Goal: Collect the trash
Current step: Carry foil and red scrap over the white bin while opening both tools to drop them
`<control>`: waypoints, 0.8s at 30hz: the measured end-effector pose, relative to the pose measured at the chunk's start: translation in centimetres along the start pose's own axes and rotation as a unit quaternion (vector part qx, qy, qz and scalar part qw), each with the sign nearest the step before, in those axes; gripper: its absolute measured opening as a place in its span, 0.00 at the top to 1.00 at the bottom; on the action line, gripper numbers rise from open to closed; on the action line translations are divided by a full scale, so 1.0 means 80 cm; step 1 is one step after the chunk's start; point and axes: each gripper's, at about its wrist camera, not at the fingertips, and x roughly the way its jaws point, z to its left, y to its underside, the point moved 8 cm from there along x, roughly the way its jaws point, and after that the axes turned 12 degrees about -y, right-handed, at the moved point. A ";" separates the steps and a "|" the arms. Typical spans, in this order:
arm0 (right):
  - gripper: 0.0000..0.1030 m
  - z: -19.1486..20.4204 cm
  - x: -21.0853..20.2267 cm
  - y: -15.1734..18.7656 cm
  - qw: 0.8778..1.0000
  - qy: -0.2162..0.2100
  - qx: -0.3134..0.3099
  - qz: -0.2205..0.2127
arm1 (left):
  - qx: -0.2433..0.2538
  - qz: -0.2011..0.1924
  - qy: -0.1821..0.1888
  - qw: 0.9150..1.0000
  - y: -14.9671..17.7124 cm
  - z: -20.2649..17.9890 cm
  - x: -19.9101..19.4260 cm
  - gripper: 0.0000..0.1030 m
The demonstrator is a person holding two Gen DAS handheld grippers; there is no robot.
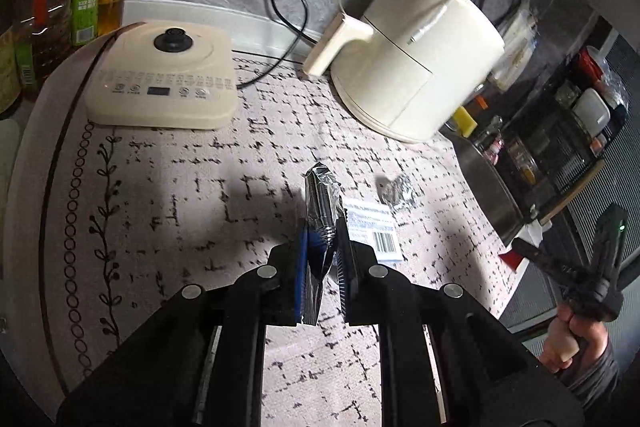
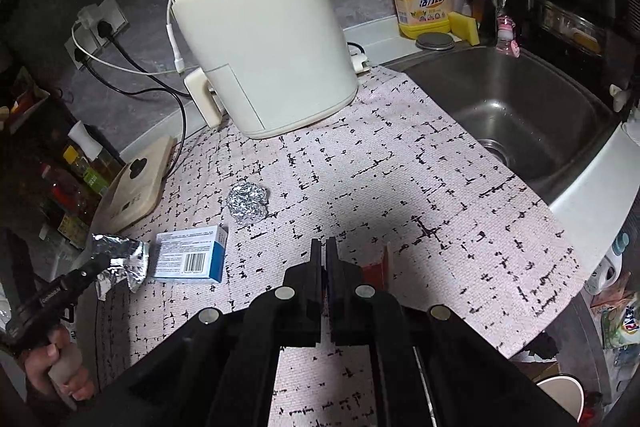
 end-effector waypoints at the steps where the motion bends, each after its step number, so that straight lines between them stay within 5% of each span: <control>1: 0.97 -0.002 -0.007 0.002 1.000 0.001 0.003 -0.003 | 0.004 0.002 0.003 1.000 0.002 -0.004 0.001 0.87; 12: 0.97 -0.089 -0.104 0.047 0.996 0.040 0.065 -0.033 | 0.058 0.008 0.051 0.997 0.037 -0.111 -0.007 0.87; 24: 0.96 -0.254 -0.224 0.160 0.988 0.053 0.139 -0.032 | 0.125 0.051 0.076 0.988 0.166 -0.300 -0.024 0.87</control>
